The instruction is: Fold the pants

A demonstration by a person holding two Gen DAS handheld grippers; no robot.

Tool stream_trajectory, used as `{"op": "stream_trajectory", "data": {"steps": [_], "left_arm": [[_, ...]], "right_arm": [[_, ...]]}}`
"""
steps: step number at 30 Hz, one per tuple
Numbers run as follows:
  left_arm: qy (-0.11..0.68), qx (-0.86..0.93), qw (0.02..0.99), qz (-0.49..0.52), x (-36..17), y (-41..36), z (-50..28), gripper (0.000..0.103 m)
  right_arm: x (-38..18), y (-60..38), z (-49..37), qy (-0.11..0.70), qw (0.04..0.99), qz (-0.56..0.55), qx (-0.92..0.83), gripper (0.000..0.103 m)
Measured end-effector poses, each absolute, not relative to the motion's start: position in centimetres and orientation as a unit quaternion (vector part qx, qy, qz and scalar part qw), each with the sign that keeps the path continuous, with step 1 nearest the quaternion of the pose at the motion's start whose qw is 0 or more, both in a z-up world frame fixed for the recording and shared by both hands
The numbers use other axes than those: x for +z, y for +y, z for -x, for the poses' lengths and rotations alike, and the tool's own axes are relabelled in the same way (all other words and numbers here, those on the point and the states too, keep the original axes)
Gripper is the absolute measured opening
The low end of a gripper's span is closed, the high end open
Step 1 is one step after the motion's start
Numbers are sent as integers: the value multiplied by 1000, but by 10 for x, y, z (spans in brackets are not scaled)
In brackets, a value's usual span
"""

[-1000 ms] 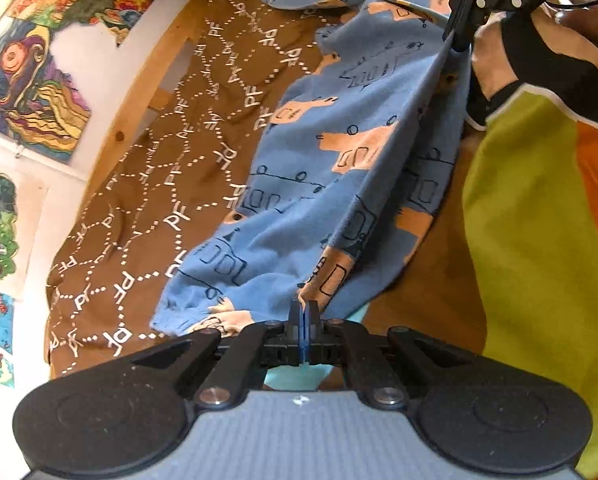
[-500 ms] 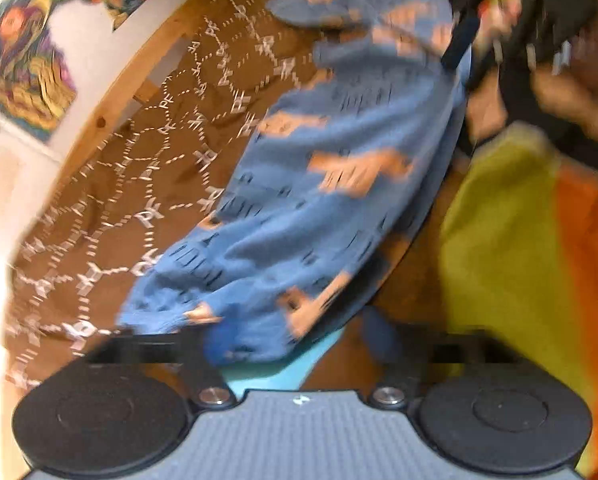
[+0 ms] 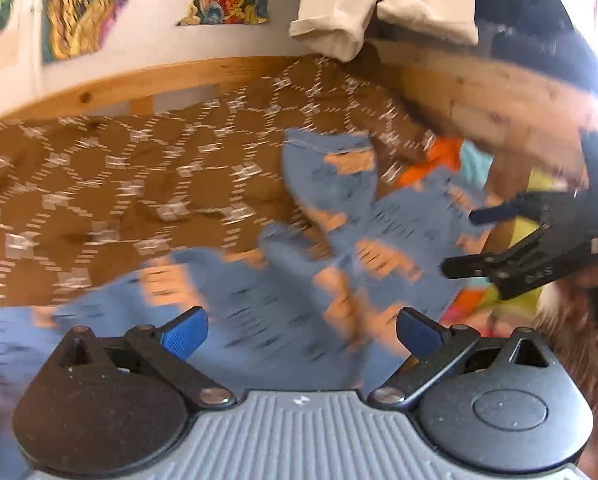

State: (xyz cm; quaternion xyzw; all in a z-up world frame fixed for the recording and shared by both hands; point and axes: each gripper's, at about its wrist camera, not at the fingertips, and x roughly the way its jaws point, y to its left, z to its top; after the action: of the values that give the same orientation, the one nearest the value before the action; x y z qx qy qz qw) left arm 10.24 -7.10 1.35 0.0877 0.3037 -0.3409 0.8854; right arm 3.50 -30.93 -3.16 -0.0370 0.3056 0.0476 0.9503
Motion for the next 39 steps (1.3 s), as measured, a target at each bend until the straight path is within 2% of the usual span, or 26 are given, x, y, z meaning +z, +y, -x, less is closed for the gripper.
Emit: {"op": "stream_trajectory", "data": {"steps": [5,8,11,13,14,16,18,21,23,28,35,38,39], "left_arm": [[289,-347,889,-69,3,-111,-106,98],[291,-355,886,-68,-3,-120,-108,85],[320,-354,878,-49,-9,-115,-112,69],[338,-356,871,-32,-14,-110,-114,53],[343,-357,869,-29,-15,-108,-115,51],[348,-363,864,-31,-18,-108,-114,33],[352,-366,861,-44,-20,-113,-113,21],[353,-363,860,-54,-24,-116,-110,9],[357,-359,861,-53,-25,-116,-110,6],[362,-354,862,-43,-28,-115,-110,4],[363,-356,861,-31,-29,-112,-112,4],[364,-356,860,-27,-30,-112,-113,3],[364,-356,860,-26,-30,-112,-113,3]], "right_arm": [[-28,-358,-39,299,954,-7,-10,101],[-27,-373,-44,299,954,-10,-12,101],[-24,-380,-56,296,955,-8,2,101],[-20,-380,-65,294,956,-1,23,100],[-16,-377,-69,293,955,2,35,100],[-10,-372,-86,293,954,5,63,96],[-3,-365,-105,288,954,15,84,93],[8,-348,-135,276,955,29,102,87],[12,-335,-155,268,956,43,107,83],[18,-302,-208,278,955,36,100,61],[13,-292,-270,340,940,-27,28,58],[8,-298,-285,358,933,-36,-6,49],[5,-299,-288,364,931,-35,-17,43]]}}
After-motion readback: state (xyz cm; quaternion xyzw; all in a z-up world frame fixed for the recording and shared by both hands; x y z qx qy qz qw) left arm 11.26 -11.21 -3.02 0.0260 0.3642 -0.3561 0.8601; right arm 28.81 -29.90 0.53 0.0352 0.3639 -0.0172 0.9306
